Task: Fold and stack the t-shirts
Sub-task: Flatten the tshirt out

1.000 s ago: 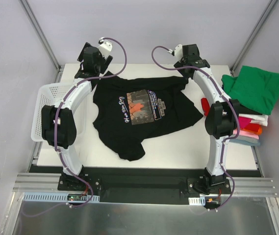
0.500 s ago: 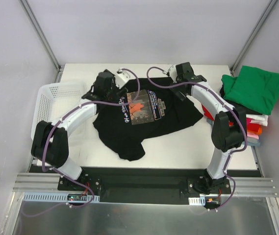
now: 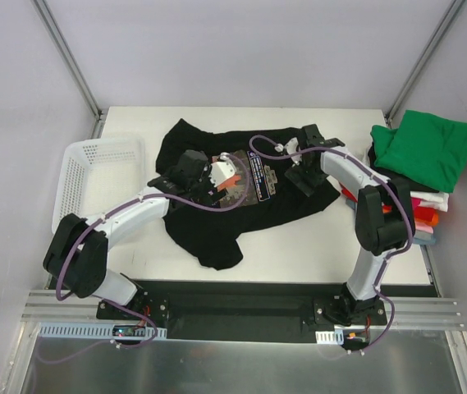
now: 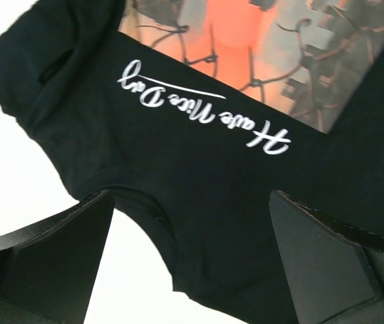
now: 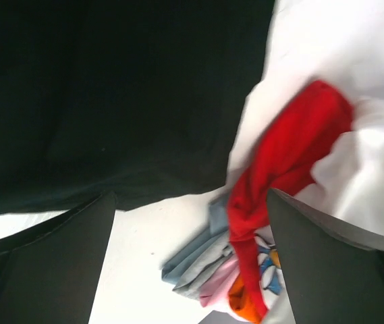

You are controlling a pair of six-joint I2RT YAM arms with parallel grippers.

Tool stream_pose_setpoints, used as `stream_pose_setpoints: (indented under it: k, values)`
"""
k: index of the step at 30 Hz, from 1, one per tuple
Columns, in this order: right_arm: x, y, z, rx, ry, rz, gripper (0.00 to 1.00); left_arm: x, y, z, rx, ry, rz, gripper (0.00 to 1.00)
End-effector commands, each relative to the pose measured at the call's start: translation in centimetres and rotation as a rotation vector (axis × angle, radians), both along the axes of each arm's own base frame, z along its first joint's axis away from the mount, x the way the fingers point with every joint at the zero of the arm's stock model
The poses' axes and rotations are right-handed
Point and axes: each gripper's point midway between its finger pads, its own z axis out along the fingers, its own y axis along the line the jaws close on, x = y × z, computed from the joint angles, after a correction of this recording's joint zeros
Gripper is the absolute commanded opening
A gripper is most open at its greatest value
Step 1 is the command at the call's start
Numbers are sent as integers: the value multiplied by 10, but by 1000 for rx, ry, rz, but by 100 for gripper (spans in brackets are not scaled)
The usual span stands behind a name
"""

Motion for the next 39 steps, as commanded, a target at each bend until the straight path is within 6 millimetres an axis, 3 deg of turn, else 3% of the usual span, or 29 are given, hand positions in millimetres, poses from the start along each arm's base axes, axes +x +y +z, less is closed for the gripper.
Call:
stream_pose_setpoints:
  k: [1,5,14,21,29,39]
  values:
    - [-24,0,-17,36,110,-4,97,-17,-11,-15,23,65,-57,99]
    - [-33,-3,-28,28,181,10,96,-36,-12,-33,63,122,-86,99]
    - [-32,-3,-44,41,220,19,97,-65,-4,-60,130,200,-113,99]
    - [-37,0,-56,85,284,57,97,-70,5,-72,181,229,-100,99]
    - [-34,5,-56,156,329,72,97,-64,-3,-79,204,257,-136,99]
    - [-40,0,-61,151,362,79,97,-76,-17,-104,170,486,-163,99]
